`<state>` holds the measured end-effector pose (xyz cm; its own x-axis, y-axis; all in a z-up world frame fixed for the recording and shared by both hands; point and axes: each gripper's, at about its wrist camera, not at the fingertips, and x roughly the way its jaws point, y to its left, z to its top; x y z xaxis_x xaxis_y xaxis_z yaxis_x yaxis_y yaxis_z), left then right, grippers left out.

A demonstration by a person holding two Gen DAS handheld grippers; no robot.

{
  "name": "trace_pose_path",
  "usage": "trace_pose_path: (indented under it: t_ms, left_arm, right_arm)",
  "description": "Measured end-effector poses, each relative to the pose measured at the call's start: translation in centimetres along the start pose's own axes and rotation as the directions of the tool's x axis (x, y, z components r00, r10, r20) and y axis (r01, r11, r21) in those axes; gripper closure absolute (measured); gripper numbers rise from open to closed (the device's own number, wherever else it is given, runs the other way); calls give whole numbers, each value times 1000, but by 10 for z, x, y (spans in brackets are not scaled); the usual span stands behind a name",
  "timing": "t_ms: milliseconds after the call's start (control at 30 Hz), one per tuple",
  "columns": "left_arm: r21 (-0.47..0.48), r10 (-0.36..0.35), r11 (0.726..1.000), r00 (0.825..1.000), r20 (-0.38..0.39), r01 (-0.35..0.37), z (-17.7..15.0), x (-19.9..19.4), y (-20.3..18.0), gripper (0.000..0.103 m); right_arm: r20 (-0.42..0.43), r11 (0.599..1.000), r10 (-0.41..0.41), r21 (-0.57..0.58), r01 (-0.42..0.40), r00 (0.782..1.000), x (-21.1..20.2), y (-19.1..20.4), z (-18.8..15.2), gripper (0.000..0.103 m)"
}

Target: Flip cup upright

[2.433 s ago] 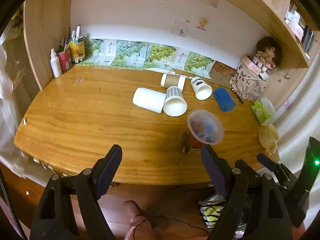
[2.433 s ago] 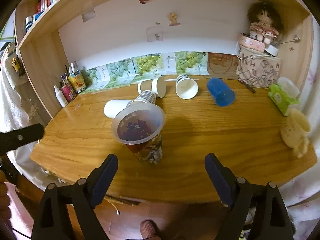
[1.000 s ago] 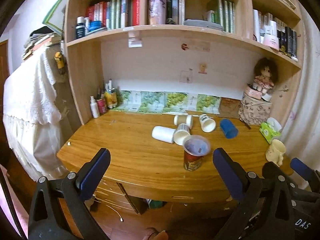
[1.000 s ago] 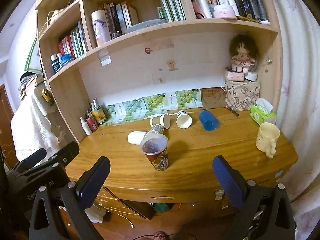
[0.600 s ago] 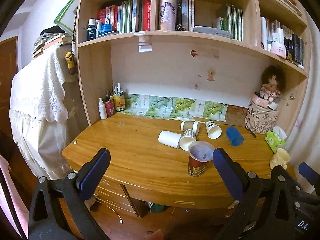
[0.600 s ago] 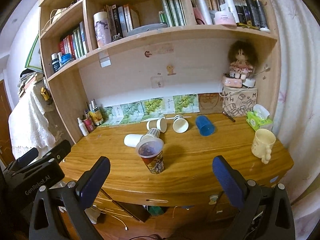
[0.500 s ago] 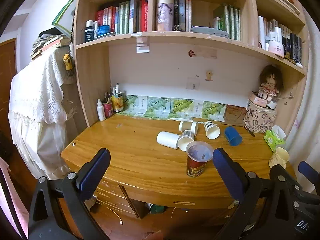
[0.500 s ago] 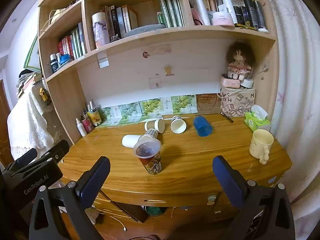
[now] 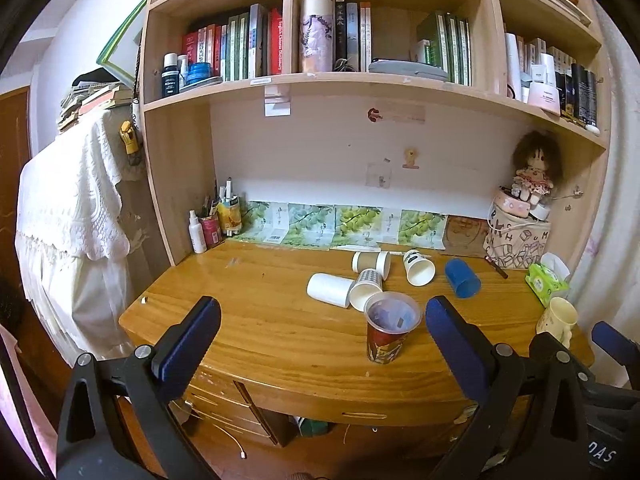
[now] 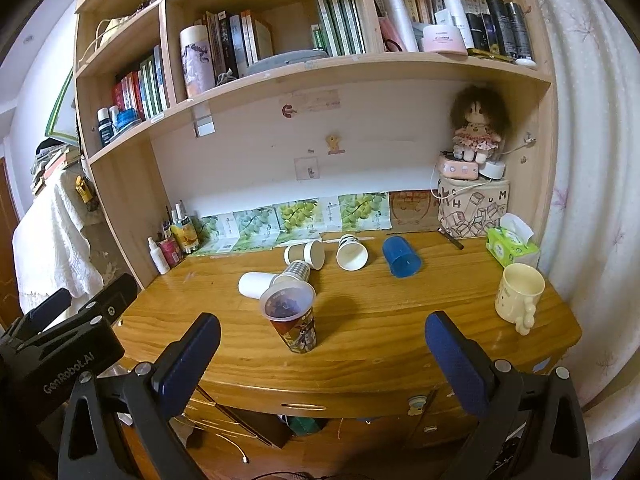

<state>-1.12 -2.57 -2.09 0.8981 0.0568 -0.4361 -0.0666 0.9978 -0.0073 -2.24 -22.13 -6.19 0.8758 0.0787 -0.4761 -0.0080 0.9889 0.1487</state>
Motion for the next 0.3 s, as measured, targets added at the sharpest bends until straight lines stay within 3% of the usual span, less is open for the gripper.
trace_pose_path:
  t_ms: [300]
  left_arm:
    - [-3, 10, 1000, 1000, 2, -10, 2, -1, -2, 1]
  right_arm:
    - [-12, 1000, 6, 2, -6, 1000, 5, -8, 5, 1]
